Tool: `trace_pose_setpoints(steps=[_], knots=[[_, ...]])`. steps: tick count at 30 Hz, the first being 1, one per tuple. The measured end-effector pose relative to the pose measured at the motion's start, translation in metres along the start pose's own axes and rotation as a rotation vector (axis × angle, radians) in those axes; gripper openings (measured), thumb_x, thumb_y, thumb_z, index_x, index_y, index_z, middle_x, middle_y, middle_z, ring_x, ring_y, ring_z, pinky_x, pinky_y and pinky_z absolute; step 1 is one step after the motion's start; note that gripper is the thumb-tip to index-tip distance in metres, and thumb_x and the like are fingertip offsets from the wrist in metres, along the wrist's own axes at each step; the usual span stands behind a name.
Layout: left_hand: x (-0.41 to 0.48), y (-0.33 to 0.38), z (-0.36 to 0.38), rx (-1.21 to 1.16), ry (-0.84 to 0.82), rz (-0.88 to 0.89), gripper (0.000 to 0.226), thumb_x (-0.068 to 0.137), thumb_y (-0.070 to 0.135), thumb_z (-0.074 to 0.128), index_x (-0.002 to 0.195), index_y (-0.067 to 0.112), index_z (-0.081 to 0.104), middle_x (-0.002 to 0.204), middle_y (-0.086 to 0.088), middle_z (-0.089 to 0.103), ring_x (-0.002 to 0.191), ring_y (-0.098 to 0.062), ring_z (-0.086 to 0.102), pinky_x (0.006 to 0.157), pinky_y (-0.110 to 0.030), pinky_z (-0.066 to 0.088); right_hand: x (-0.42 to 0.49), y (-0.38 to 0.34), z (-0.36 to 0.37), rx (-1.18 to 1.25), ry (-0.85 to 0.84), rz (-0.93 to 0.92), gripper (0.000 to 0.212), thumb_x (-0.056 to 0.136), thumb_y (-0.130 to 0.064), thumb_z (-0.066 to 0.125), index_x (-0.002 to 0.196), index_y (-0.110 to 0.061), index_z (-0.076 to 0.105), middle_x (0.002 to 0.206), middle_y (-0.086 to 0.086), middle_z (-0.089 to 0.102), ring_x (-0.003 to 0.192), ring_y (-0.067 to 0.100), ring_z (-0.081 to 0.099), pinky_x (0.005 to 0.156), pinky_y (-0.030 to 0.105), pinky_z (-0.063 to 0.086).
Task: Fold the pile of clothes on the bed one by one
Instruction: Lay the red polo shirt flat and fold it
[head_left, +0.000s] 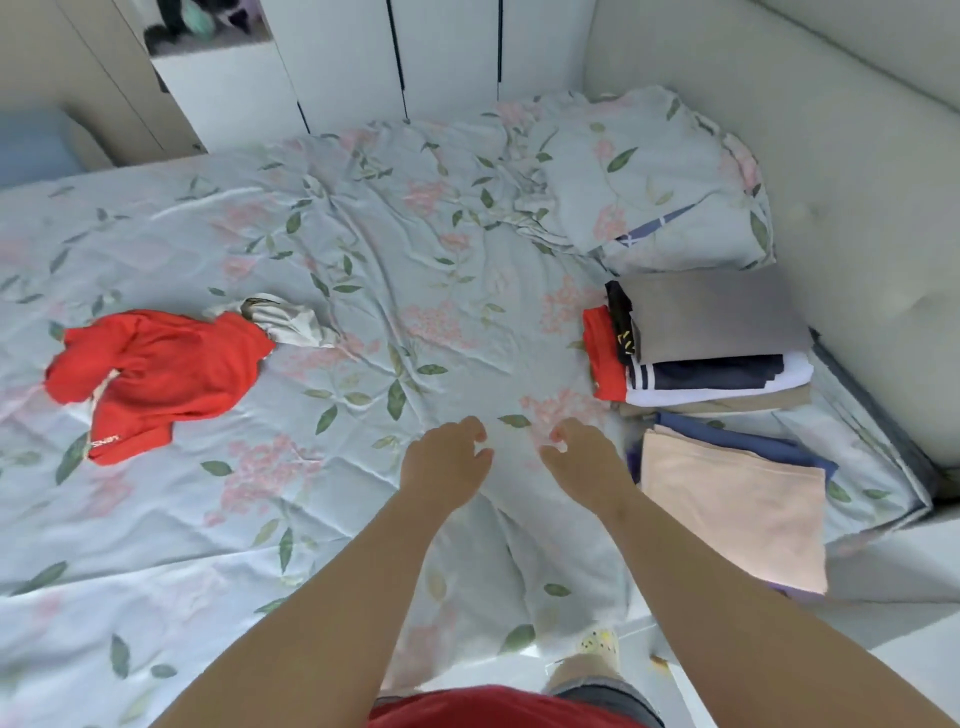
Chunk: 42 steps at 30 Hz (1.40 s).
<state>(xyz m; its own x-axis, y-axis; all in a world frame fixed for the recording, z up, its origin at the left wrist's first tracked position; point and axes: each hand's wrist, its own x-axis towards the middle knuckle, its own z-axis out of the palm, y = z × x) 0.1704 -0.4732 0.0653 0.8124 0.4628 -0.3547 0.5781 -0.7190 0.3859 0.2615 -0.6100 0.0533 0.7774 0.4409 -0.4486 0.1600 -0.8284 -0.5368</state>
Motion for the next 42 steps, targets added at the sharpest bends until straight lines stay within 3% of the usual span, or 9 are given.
trace_pose_setpoints(steps=[9, 26, 34, 42], knots=[[-0.073, -0.124, -0.037, -0.012, 0.101, -0.072, 0.026, 0.096, 0.032, 0.046, 0.119, 0.020, 0.053, 0.113, -0.001, 0.060, 0.105, -0.020, 0.055, 0.090, -0.030, 0.044, -0.058, -0.096, 0.100, -0.138, -0.120, -0.141, 0.030, 0.095, -0.029, 0.045, 0.123, -0.021, 0.050, 0.128, 0.005, 0.049, 0.117, 0.023, 0.049, 0.095, 0.033, 0.040], [-0.168, -0.207, -0.029, -0.086, 0.125, -0.308, 0.028, 0.097, 0.032, 0.045, 0.123, 0.021, 0.052, 0.120, 0.003, 0.058, 0.111, -0.016, 0.054, 0.091, -0.028, 0.043, -0.106, -0.144, 0.167, -0.284, -0.336, -0.347, 0.033, 0.096, -0.029, 0.044, 0.126, -0.017, 0.047, 0.126, 0.006, 0.048, 0.113, 0.024, 0.051, 0.096, 0.035, 0.043], [-0.160, -0.313, -0.063, -0.108, 0.152, -0.329, 0.028, 0.097, 0.033, 0.045, 0.121, 0.021, 0.052, 0.119, 0.003, 0.057, 0.109, -0.016, 0.054, 0.087, -0.027, 0.042, -0.092, -0.228, 0.240, -0.331, -0.357, -0.346, 0.032, 0.096, -0.028, 0.043, 0.126, -0.017, 0.048, 0.123, 0.006, 0.050, 0.110, 0.024, 0.051, 0.091, 0.034, 0.043], [-0.121, -0.449, -0.098, -0.036, 0.000, -0.263, 0.026, 0.098, 0.031, 0.043, 0.122, 0.023, 0.051, 0.118, 0.005, 0.056, 0.109, -0.016, 0.053, 0.087, -0.027, 0.041, -0.075, -0.313, 0.332, -0.312, -0.431, -0.211, 0.034, 0.096, -0.030, 0.043, 0.129, -0.020, 0.046, 0.131, 0.004, 0.048, 0.118, 0.022, 0.047, 0.101, 0.037, 0.040]])
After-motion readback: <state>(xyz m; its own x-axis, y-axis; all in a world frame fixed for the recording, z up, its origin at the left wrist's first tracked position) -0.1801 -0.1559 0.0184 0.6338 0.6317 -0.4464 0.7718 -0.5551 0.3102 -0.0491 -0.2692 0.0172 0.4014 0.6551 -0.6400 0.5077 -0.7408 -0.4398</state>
